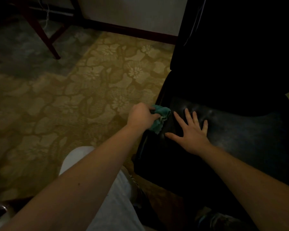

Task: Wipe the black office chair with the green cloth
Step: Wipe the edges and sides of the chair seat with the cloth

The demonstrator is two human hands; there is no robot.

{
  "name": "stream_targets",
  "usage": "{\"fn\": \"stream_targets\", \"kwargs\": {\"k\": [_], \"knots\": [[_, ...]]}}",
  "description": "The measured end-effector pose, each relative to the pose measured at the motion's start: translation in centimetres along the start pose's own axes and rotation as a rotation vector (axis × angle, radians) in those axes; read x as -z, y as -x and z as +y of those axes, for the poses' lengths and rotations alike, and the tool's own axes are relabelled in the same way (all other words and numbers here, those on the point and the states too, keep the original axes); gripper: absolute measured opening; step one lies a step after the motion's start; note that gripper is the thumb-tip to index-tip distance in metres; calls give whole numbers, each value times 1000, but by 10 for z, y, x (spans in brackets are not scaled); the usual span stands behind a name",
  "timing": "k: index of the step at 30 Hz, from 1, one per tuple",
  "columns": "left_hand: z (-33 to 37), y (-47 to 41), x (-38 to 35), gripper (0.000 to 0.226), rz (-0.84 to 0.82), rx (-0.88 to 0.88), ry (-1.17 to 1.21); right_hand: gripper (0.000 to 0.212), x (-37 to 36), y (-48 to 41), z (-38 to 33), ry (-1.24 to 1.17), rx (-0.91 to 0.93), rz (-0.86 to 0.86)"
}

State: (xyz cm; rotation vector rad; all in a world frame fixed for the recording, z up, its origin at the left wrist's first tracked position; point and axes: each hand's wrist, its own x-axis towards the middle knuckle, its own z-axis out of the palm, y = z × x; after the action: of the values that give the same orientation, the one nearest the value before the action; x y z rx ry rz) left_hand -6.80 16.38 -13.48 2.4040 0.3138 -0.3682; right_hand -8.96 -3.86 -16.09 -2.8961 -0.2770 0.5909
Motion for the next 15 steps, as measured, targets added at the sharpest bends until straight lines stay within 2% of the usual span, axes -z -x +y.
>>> {"fn": "stream_targets", "kwargs": {"k": [3,8,12,15], "knots": [[12,-4,-3,41,80,2,-118,90,0,0,1,-9,8,-2],[-20,1,13,29,-127,-99,129,91,3,1,3,-59,28,-9],[-41,14,9,48,-288,-85,286,92,1,2,3,-49,22,5],[-34,15,5,46,-195,-111,193,92,-2,1,3,-46,28,19]]}}
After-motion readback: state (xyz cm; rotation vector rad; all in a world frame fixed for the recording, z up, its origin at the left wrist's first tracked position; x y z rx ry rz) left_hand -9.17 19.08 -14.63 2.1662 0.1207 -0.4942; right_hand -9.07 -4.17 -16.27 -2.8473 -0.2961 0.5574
